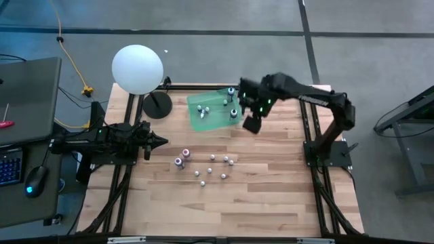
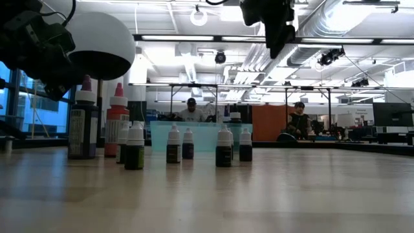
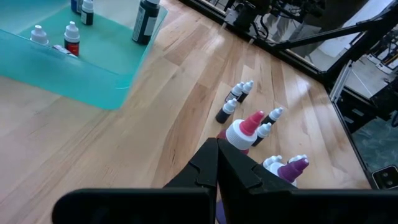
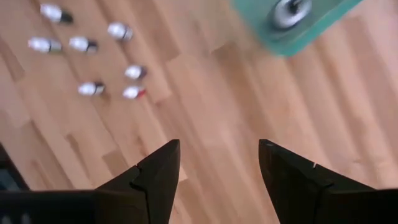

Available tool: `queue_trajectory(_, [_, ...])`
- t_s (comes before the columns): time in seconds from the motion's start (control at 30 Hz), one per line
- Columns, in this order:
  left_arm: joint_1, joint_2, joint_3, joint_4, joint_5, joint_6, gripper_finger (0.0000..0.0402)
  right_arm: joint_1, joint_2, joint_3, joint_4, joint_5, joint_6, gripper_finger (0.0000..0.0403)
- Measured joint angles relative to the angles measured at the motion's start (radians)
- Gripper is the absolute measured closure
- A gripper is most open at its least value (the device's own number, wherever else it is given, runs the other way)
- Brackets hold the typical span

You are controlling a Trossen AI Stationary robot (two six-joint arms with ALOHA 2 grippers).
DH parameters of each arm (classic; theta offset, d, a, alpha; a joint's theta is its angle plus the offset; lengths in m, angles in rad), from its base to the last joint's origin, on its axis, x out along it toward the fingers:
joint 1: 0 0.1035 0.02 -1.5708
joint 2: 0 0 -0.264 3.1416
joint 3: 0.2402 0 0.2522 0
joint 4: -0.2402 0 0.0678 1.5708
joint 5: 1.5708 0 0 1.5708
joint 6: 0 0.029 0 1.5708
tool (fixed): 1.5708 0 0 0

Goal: Pick & Place food coloring
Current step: Put the small red dye bottle in the green bin

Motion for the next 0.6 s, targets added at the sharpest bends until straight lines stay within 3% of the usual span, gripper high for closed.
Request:
queue_trajectory(0.3, [0.000, 0.000, 0.000, 0.000, 0.000, 0.000, 0.0401, 0.216, 0.001, -0.203, 0.237, -0.057, 0.019, 0.0194])
queue_trajectory(0.6, [0.000, 0.000, 0.000, 0.000, 0.000, 0.000, 0.0401, 0.379, 0.002, -0.395, 0.528, 0.030, -0.067, 0.0194])
